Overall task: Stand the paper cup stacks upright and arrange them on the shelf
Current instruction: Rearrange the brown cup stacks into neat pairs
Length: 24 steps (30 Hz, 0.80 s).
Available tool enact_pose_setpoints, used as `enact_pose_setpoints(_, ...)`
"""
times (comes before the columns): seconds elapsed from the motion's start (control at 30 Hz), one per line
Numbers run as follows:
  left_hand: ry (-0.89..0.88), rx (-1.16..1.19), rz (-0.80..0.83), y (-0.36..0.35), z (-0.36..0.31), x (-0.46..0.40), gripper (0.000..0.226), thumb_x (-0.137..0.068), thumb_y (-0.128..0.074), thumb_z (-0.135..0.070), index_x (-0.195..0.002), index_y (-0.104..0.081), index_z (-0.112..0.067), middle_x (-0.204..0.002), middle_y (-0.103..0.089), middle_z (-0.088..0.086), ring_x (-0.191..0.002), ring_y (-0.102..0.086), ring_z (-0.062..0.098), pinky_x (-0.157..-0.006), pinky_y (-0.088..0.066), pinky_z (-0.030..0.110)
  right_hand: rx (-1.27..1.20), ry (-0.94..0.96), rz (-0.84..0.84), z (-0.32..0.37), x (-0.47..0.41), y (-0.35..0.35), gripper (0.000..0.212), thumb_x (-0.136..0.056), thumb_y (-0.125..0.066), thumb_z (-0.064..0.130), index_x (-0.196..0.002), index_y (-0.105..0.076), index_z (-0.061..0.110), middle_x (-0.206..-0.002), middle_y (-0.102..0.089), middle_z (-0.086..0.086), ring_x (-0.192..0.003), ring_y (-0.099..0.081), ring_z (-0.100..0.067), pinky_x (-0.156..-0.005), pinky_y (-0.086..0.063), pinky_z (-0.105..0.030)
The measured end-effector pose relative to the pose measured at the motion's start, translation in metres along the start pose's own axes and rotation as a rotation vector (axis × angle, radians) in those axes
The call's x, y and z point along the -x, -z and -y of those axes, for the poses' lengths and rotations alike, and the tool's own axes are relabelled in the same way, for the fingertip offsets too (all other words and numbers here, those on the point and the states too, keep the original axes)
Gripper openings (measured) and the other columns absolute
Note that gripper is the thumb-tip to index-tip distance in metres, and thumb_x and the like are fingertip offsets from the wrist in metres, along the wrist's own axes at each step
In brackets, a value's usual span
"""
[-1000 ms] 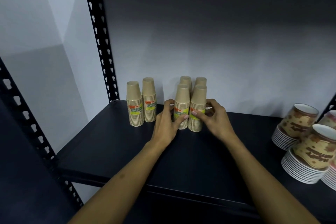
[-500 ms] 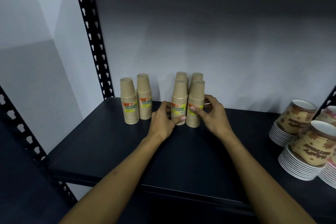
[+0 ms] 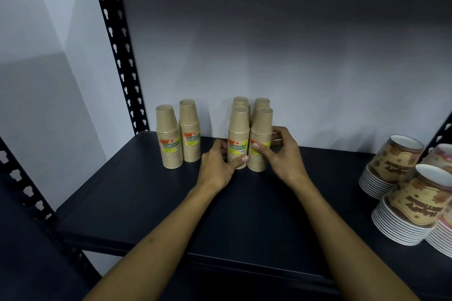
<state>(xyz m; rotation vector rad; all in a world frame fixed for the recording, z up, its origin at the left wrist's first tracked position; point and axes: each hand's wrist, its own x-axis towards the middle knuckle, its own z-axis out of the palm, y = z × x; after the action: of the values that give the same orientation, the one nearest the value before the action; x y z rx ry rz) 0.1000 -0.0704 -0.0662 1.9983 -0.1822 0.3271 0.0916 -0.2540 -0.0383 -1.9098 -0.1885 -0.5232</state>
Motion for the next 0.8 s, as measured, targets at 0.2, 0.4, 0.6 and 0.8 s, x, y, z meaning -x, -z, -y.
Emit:
enact_pose_setpoints(0.2,0.017,-0.028,0.000,0.001,-0.001,0.000,0.059,-0.074,-0.083,-0.049,-0.118,-0.056,-0.020,-0.111,-0.071,-0.004,-0.099,-0.068,0.009,-0.086,-0.056,0.027,-0.004,-0.018,0.005,0.001,0.000,0.000,0.050,-0.081,-0.081,0.033,-0.122,-0.057,0.017,-0.112,-0.065,0.007,-0.101,-0.062,-0.004,-0.082,-0.050,-0.020)
enact_pose_setpoints(0.4,0.030,-0.040,0.022,0.003,-0.005,0.003,0.057,-0.076,-0.082,-0.049,-0.116,-0.055,-0.020,-0.107,-0.069,-0.007,-0.095,-0.066,0.005,-0.079,-0.051,0.017,-0.020,-0.023,0.001,0.001,0.000,-0.001,0.049,-0.080,-0.082,0.031,-0.119,-0.058,0.017,-0.105,-0.066,0.012,-0.094,-0.062,0.001,-0.077,-0.048,-0.013)
enact_pose_setpoints(0.6,0.060,-0.043,0.025,0.010,-0.011,0.009,0.061,-0.074,-0.084,-0.048,-0.117,-0.053,-0.018,-0.107,-0.067,-0.008,-0.097,-0.064,0.005,-0.078,-0.047,0.012,-0.010,-0.091,0.047,0.004,0.011,0.004,0.052,-0.082,-0.076,0.048,-0.121,-0.055,0.022,-0.108,-0.064,0.011,-0.099,-0.061,-0.002,-0.082,-0.049,-0.018)
enact_pose_setpoints(0.8,0.070,-0.154,0.122,0.022,-0.011,0.036,0.078,-0.077,-0.081,-0.050,-0.136,-0.043,-0.016,-0.138,-0.055,0.001,-0.126,-0.053,0.014,-0.098,-0.042,0.023,0.069,-0.300,0.060,0.002,0.036,0.019,0.059,-0.085,-0.059,0.066,-0.121,-0.053,0.020,-0.113,-0.059,0.003,-0.101,-0.059,-0.009,-0.080,-0.046,-0.024)
